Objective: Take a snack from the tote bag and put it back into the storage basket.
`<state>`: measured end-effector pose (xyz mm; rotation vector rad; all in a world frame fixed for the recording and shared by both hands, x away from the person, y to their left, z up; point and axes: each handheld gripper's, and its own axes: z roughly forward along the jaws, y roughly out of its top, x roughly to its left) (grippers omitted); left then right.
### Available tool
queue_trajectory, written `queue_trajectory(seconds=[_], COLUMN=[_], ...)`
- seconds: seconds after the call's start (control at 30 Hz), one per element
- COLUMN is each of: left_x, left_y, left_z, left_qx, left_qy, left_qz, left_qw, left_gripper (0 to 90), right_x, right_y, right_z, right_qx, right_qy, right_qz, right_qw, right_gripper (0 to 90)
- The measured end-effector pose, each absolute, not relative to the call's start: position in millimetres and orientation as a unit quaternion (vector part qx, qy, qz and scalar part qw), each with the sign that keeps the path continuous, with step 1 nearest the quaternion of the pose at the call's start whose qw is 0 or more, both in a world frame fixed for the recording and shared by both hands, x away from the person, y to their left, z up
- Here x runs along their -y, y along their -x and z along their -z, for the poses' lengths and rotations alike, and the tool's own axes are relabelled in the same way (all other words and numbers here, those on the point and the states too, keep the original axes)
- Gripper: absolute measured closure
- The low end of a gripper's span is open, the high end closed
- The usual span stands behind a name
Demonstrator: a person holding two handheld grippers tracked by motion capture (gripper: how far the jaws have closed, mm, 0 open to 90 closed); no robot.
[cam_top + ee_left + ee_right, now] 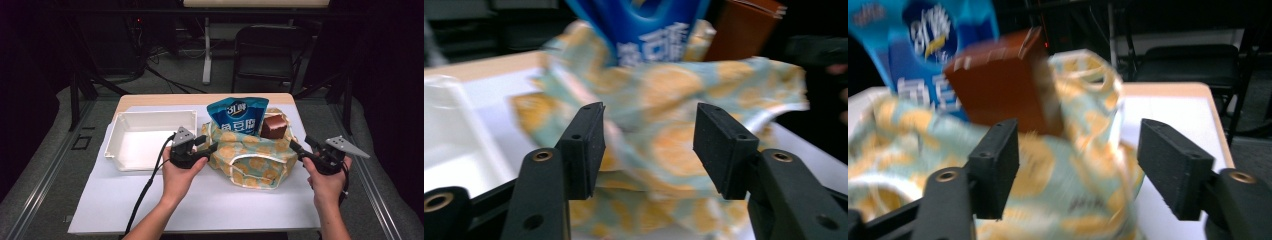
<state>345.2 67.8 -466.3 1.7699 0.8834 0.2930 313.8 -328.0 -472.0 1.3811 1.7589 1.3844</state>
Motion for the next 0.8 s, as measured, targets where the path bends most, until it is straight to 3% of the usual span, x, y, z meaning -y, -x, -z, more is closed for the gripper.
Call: queue_trajectory(seconds=[0.13, 0.23, 0.27, 0.33, 0.37, 0.4, 0.47, 0.5, 0.67, 0.8], left_x=[-53, -46, -44, -39, -36, -34, -31, -31, -36, -35], left_y=[-345, -349, -349, -351, -351, -351, -349, -349, -348, -347], left_z=[474, 484, 487, 493, 496, 499, 503, 504, 510, 519], left_qx=[-0.378, -0.398, -0.4, -0.4, -0.401, -0.4, -0.406, -0.405, -0.406, -0.396], left_qy=[-0.754, -0.759, -0.761, -0.772, -0.775, -0.778, -0.782, -0.784, -0.787, -0.806], left_qz=[-0.129, -0.127, -0.122, -0.112, -0.109, -0.105, -0.118, -0.119, -0.118, -0.12], left_qw=[0.521, 0.5, 0.496, 0.482, 0.476, 0.472, 0.458, 0.455, 0.448, 0.424], left_gripper=[38.2, 29.7, 28.5, 27.1, 27.7, 27.7, 36.5, 47.4, 86.4, 90.0], right_x=[315, 308, 306, 300, 296, 296, 293, 291, 291, 290], right_y=[-319, -325, -326, -326, -326, -326, -327, -327, -327, -329], right_z=[487, 498, 501, 507, 513, 513, 517, 519, 523, 528], right_qx=[-0.632, -0.645, -0.654, -0.67, -0.679, -0.679, -0.69, -0.687, -0.7, -0.696], right_qy=[-0.512, -0.521, -0.517, -0.509, -0.503, -0.503, -0.505, -0.509, -0.508, -0.521], right_qz=[-0.523, -0.51, -0.504, -0.492, -0.488, -0.488, -0.47, -0.472, -0.463, -0.465], right_qw=[0.254, 0.228, 0.225, 0.224, 0.218, 0.218, 0.219, 0.214, 0.193, 0.168], right_gripper=[21.9, 22.8, 26.1, 41.9, 59.2, 59.2, 72.6, 79.0, 89.7, 90.0])
